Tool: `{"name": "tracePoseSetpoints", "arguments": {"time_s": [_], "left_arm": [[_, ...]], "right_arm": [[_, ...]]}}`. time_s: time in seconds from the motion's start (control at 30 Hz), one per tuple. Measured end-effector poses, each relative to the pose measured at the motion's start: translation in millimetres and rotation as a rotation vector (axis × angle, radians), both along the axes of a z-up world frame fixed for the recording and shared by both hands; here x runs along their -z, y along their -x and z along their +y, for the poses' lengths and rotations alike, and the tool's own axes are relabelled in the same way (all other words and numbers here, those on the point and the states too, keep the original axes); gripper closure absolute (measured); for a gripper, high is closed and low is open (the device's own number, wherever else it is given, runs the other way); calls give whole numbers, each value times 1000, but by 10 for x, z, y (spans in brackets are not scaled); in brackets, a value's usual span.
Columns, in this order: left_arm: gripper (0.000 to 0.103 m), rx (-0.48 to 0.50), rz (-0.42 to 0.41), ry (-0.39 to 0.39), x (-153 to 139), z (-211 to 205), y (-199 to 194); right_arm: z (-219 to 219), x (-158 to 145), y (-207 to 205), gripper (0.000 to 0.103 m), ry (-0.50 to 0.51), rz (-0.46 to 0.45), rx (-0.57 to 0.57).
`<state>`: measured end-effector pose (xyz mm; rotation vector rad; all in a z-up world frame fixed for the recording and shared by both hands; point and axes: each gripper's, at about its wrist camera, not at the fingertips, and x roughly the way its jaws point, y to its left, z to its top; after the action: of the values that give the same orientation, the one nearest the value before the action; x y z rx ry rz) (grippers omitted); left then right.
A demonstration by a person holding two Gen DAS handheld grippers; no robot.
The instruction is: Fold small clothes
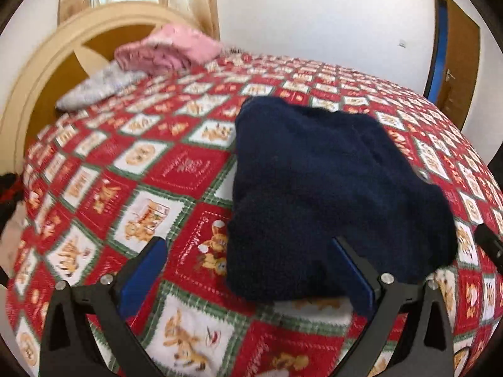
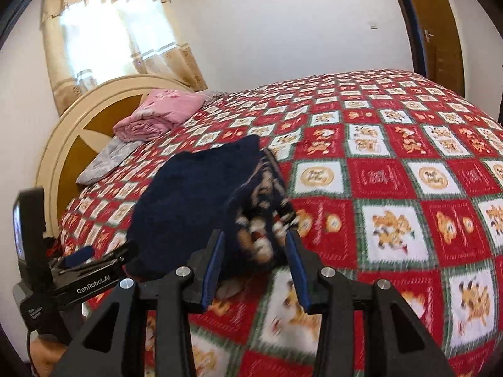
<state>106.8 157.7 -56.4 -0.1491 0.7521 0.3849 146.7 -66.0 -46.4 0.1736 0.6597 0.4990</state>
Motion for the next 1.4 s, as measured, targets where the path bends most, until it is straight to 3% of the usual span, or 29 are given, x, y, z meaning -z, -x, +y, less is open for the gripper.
{"name": "tracePoseSetpoints", "arguments": {"time_s": [0.1,0.13,0.17,0.23,0.3,0.4,0.57,0.73,0.9,1.1,1.3,1.4], "left_arm": [[0,7,-23,-33,-95,-100,153],[0,4,-31,-47,-122,-133,208],[0,8,-37,-61,-148,-170,262],[0,15,-43,-78,-182,-219,310],[0,17,-49,-85,-202,-246,368],[0,17,-52,-71,-209,-257,421],[0,25,-49,-58,-213,-318,562],[0,11,-27,-130,-190,-441,733],[0,31,-38,-137,-218,-531,931],[0,-1,-86,-225,-437,-658,1081],[0,-8,-158,-168,-695,-639,1253],[0,-46,-147,-140,-738,-589,1290]], "right_arm": [[5,0,199,61,19,-35,34],[21,-6,264,53,38,-62,57],[40,-2,327,37,66,-78,75],[99,-1,417,24,127,-97,69],[146,17,496,24,169,-96,41],[125,67,574,24,146,-54,-7],[-6,53,707,24,107,-27,18],[-134,-15,830,24,64,17,23],[-279,-55,972,24,45,38,68],[-379,-275,1188,24,38,-32,86],[-428,-519,1346,24,35,-105,115],[-449,-640,1452,24,36,-135,123]]}}
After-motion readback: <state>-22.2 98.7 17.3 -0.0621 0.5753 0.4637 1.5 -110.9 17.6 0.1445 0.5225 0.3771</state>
